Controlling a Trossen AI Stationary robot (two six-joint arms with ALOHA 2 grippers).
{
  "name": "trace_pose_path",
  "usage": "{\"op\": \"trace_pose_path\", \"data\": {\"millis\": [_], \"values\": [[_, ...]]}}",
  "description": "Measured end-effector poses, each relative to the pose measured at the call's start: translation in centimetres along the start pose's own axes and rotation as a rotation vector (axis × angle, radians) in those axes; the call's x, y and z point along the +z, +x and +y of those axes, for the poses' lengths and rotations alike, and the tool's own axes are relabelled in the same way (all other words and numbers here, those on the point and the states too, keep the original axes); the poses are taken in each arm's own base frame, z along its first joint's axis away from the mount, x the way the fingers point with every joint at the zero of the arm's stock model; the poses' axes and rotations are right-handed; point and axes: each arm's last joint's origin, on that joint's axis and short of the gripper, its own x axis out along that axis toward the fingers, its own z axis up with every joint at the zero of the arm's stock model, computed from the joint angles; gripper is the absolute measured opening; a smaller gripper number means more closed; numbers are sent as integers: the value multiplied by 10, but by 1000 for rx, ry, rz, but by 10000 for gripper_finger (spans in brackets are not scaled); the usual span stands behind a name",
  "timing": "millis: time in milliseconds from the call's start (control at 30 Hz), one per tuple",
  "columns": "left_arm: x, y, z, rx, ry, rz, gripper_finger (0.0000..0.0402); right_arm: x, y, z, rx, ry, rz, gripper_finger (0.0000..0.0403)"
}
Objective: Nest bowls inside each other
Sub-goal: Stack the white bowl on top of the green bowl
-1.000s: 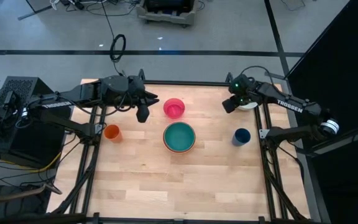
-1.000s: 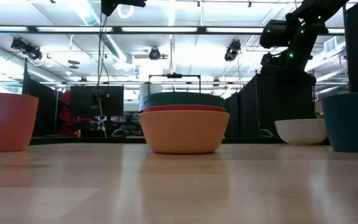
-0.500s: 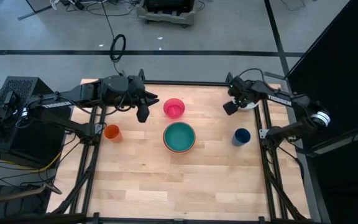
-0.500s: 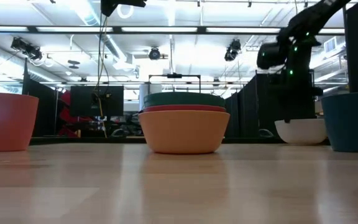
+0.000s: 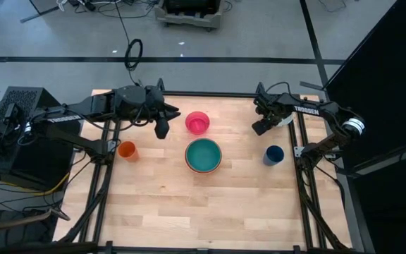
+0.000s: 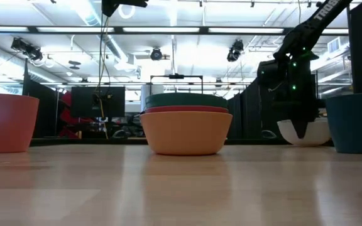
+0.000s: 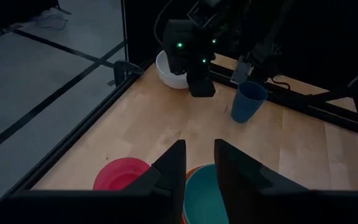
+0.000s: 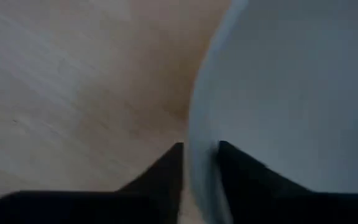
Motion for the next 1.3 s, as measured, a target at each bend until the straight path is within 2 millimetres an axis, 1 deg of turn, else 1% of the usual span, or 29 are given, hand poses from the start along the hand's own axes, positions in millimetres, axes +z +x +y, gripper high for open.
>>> {"op": "trace_pose_path", "data": {"millis": [367,400,467,533,633,700,767,833,867,1067,1300], "values": [[0,0,0,0,3,0,71,6,-30,0,45,-23,-98,6],[0,0,0,0,3,0,71,8,-36,1,56,-25,-115,0],[0,0,0,0,3,0,70,13,-60,7,103,-50,-201,0],[0,0,0,0,1,0,69,17,-88,18,156,-111,-304,0],[0,0,0,0,4,0,67,22,-129,39,233,-223,-467,0],[0,0,0,1,4,-1,67,23,-154,56,299,-317,-581,0],[0,0,0,15,6,-4,68,21,-174,74,360,-407,-674,0],[0,0,1,19,6,-6,68,18,-186,93,404,-490,-745,0],[0,0,1,19,6,-6,67,17,-185,102,414,-522,-745,0],[0,0,1,19,6,-6,65,8,-165,155,444,-687,-673,0],[0,0,1,20,6,-7,61,-18,-138,215,468,-885,-591,0]]}}
